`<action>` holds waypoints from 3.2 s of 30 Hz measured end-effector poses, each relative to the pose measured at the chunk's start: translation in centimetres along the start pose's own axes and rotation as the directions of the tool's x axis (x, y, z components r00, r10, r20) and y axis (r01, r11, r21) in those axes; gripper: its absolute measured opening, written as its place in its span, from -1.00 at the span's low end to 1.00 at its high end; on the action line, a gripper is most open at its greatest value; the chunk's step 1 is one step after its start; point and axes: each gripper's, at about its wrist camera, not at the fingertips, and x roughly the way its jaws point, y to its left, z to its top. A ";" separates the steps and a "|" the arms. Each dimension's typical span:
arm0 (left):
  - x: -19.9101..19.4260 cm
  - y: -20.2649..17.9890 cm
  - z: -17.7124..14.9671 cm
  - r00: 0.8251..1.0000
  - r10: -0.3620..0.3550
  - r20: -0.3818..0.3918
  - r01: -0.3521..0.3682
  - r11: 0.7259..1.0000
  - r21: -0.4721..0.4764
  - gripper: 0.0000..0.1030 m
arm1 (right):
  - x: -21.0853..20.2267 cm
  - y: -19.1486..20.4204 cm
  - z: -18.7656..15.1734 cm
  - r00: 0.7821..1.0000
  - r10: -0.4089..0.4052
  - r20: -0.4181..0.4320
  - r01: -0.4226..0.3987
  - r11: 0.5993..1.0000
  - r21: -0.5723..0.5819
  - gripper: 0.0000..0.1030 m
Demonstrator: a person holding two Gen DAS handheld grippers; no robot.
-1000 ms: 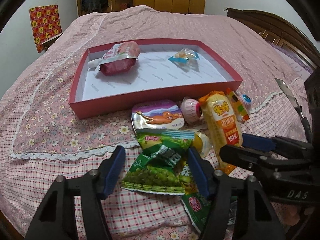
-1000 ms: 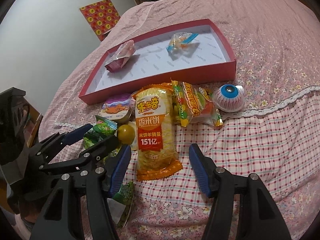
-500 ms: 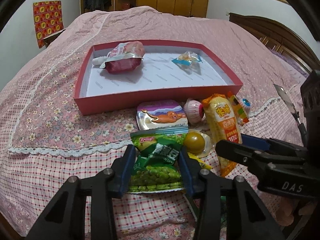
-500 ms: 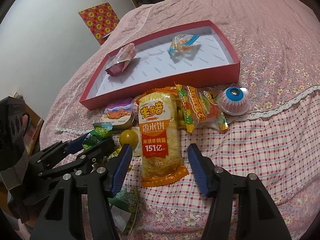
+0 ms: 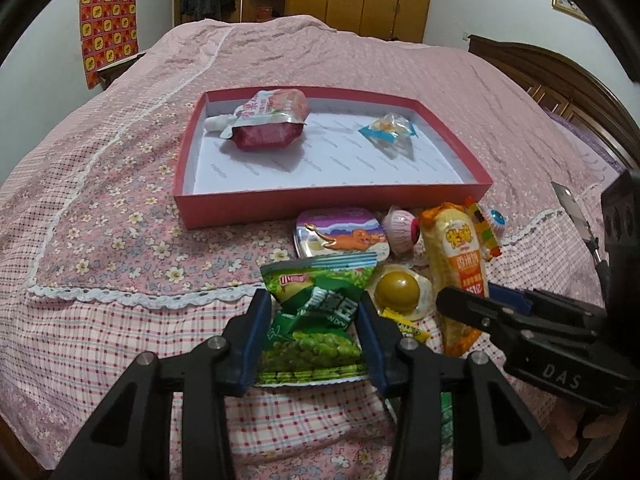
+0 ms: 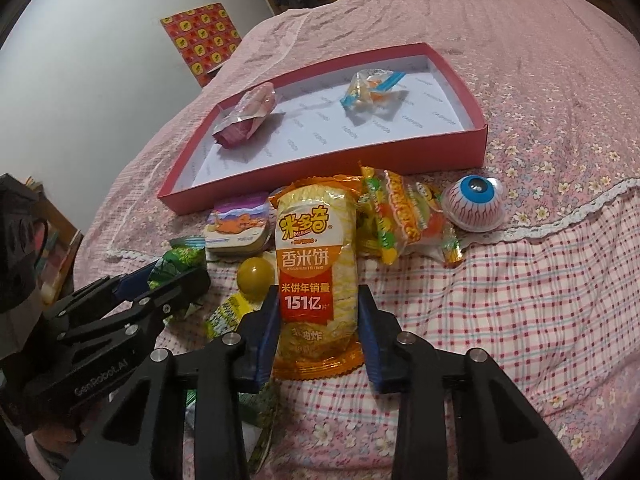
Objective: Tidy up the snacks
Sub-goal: 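Lift the green pea bag with the left tool while the right tool lifts the rice-cracker bag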
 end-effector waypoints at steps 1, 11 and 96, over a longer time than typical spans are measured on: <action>-0.2 0.1 0.0 1.000 0.001 0.003 -0.001 1.000 -0.004 -0.13 | -0.2 0.1 -0.1 1.000 0.002 0.003 -0.002 1.000 -0.001 -0.29; -2.2 0.7 0.2 0.999 0.003 0.037 -0.001 0.999 -0.039 -0.13 | -2.2 0.5 -0.3 0.998 0.047 0.038 -0.046 0.999 -0.006 -0.29; 5.4 2.8 9.7 0.999 0.046 -0.001 -0.046 0.995 -0.083 -0.13 | -0.1 -2.2 10.9 0.989 -0.099 0.115 0.107 0.991 -0.074 -0.29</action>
